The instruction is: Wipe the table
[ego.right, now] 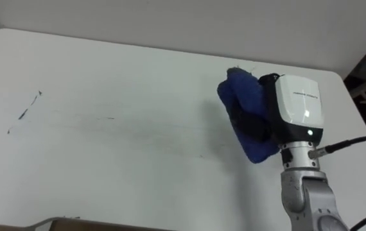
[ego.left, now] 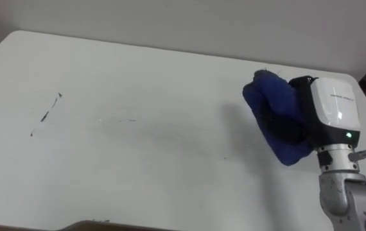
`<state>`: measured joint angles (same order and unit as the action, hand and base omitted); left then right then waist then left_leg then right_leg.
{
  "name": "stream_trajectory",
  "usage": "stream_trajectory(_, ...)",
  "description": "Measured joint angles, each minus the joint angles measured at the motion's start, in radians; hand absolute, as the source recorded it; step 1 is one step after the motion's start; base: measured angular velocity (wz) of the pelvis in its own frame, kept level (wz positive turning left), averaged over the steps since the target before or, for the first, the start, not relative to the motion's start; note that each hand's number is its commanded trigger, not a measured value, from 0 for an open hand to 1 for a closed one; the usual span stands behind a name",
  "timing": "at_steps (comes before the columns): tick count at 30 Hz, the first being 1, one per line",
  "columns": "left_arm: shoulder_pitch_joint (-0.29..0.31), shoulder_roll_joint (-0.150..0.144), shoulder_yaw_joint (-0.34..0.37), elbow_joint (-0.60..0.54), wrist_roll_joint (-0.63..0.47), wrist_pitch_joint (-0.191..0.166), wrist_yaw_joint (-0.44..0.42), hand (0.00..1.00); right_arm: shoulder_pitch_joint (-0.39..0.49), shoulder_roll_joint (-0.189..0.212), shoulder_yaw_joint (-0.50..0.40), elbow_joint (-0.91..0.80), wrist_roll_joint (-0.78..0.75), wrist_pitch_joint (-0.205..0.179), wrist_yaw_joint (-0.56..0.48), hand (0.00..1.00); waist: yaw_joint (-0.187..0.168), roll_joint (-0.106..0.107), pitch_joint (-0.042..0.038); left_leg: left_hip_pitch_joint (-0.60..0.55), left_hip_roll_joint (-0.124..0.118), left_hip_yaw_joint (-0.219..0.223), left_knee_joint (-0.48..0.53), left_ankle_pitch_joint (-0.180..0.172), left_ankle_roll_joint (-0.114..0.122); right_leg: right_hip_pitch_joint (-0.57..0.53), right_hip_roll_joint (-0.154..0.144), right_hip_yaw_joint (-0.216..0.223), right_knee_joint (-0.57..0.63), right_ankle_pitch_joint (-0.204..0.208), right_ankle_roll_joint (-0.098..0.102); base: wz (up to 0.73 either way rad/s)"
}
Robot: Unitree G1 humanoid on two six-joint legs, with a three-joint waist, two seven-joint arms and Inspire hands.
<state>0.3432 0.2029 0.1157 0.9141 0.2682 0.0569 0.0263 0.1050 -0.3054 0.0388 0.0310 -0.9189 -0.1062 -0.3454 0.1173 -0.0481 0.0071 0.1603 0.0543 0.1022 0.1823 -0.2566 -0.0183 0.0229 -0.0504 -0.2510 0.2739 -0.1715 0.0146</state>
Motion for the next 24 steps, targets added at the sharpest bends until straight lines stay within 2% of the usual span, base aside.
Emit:
stream_trajectory(5,-0.001,-0.002,-0.002,0.000,0.001,0.000,0.004,0.00,0.004,0.000,0.061,0.073,-0.007,0.007,0.011,0.00,0.001,0.006,0.0025,0.001,0.000,-0.001,-0.002,0.000,0.000,0.002,0.000,0.000,-0.001,0.000,0.000,0.00)
stream_trajectory(10,-0.002,-0.002,-0.002,-0.003,0.002,0.001,0.006,0.00,0.014,-0.001,0.078,0.089,-0.021,0.022,0.024,0.00,0.002,0.016,0.0042,0.001,0.000,0.000,-0.006,0.000,0.000,0.000,0.000,0.001,-0.001,0.000,0.000,0.00)
stream_trajectory(18,0.002,-0.002,-0.001,-0.035,0.004,0.001,0.010,0.00,0.014,-0.001,0.077,0.101,-0.026,0.022,0.023,0.00,0.003,0.017,0.0010,0.001,0.000,0.001,-0.008,0.000,0.000,-0.001,0.001,0.001,-0.001,0.000,0.000,0.00)
stream_trajectory(20,0.001,-0.002,-0.001,-0.035,0.004,0.001,0.011,0.00,0.014,-0.002,0.074,0.101,-0.026,0.022,0.023,0.00,0.003,0.016,-0.0037,0.001,0.000,0.002,-0.008,0.000,0.000,-0.002,0.000,0.001,-0.001,0.000,0.000,0.00)
stream_trajectory(24,0.002,-0.001,-0.001,-0.033,0.002,0.001,0.015,0.00,0.014,-0.011,0.075,0.102,-0.022,0.022,0.023,0.00,0.000,0.020,-0.0065,0.002,0.000,0.002,-0.004,0.000,0.000,0.000,0.000,0.003,0.001,0.000,0.000,0.00)
